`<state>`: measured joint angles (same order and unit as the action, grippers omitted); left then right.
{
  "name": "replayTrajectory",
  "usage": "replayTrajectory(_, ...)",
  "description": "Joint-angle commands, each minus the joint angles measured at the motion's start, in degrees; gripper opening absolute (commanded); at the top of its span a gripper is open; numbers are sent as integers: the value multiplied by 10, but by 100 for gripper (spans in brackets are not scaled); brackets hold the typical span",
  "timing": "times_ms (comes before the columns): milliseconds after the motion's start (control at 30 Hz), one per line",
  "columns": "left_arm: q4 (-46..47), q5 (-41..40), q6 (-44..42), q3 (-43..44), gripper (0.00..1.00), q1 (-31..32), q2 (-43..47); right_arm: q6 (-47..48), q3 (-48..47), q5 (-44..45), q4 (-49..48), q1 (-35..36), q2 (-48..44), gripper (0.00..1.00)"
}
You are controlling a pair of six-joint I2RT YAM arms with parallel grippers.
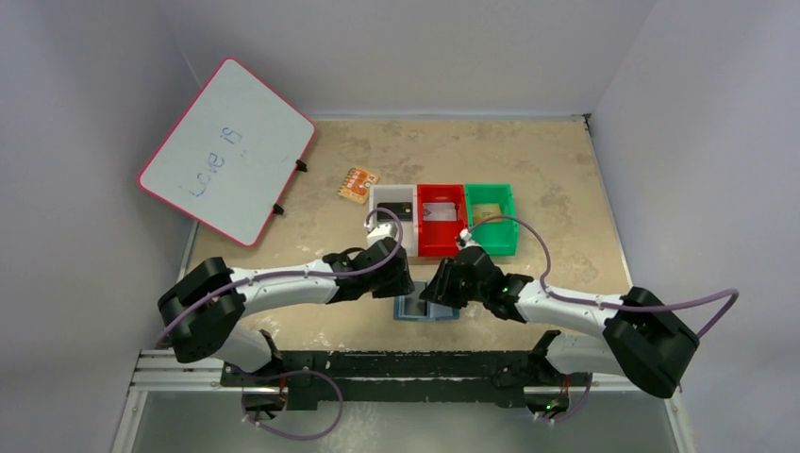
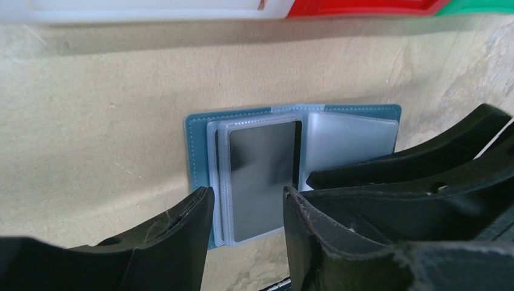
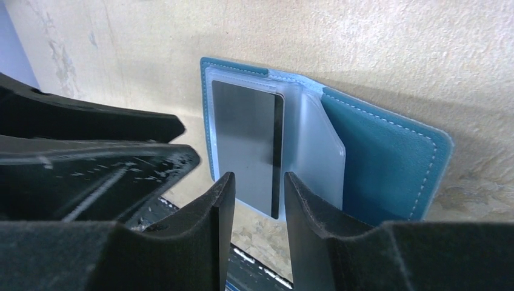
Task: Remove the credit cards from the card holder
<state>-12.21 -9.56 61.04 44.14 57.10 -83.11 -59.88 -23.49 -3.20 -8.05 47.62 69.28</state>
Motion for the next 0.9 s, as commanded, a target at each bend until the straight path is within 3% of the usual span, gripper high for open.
replayTrajectory(0,23,16,-16,21,44,15,-22,-10,0,-8,-38,1,9,38)
replayTrajectory(533,28,18,-16,23,24,24,-53,-38,35,-17,-93,0,35,33)
replayTrajectory(867,-6,-13,-23,24,19,45,-91,-59,64,-24,-131,-6,30,25)
